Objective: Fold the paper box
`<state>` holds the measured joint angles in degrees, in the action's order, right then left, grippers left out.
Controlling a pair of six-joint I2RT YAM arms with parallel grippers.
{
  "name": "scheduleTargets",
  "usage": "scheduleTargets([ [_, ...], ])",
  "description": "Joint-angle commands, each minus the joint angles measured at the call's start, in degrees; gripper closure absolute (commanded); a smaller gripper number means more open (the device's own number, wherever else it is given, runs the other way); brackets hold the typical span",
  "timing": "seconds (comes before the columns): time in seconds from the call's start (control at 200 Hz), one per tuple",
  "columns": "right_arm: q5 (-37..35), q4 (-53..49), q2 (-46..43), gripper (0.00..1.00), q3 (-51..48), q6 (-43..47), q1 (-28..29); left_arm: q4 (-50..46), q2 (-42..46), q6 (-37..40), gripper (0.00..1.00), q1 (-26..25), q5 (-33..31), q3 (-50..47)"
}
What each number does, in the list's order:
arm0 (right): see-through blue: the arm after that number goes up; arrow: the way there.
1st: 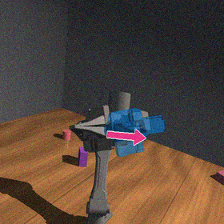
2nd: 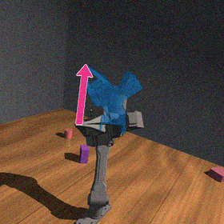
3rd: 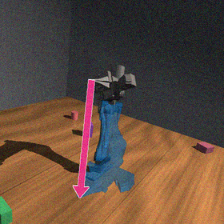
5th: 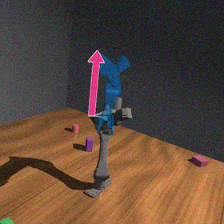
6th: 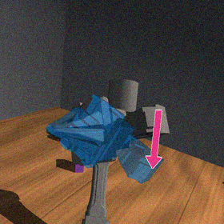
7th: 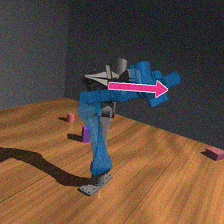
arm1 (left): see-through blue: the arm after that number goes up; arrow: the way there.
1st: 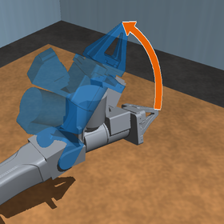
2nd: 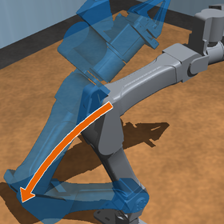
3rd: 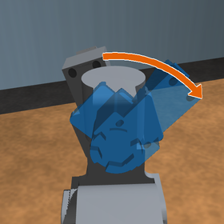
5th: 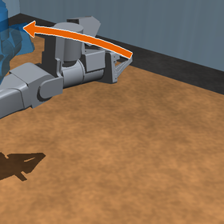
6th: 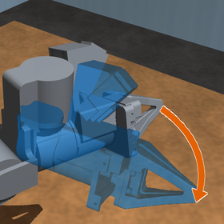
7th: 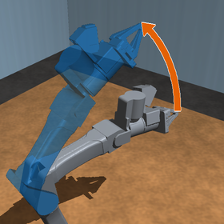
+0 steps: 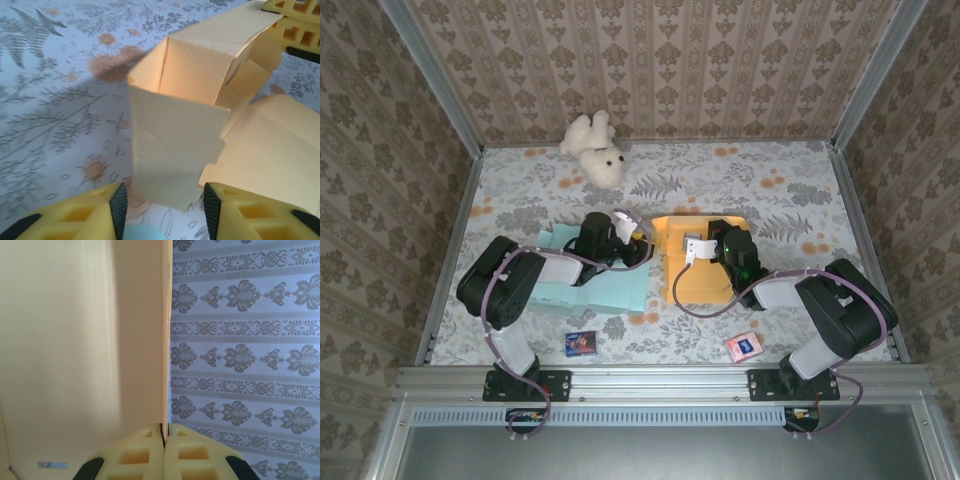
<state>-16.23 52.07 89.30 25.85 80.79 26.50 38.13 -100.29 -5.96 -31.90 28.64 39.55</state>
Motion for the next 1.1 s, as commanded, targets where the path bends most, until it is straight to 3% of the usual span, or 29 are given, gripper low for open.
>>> scheduleTargets([
  [0.0, 0.02, -1.80, -1.18, 1.00, -0.45, -1.34, 0.05, 0.95, 3.56, 1.47, 0.45, 3.74, 6.33, -2.21],
  [0.15, 0.02, -1.99, -1.20, 1.00, -0.35, -1.36, -0.03, 3.73, 2.90, 0.85, 0.41, 5.36, 13.78, -2.43],
  [0.31, -0.03, -2.39, -1.67, 1.00, -0.35, -1.67, -0.05, 4.17, -1.14, 1.11, 0.36, 7.11, 16.16, 0.92],
  [0.7, 1.03, -3.74, -2.74, 1.00, -0.09, -3.02, 0.05, 7.46, -11.90, -1.65, 0.35, 7.64, 20.86, 7.90],
  [1.05, 1.05, -4.09, -2.49, 1.00, -0.09, -3.10, 0.04, 5.00, -13.60, -0.20, 0.34, 6.15, 19.24, 10.55],
  [1.095, 1.05, -4.14, -2.41, 1.00, -0.09, -3.21, 0.04, 3.49, -13.86, 0.70, 0.34, 4.01, 18.53, 11.06],
])
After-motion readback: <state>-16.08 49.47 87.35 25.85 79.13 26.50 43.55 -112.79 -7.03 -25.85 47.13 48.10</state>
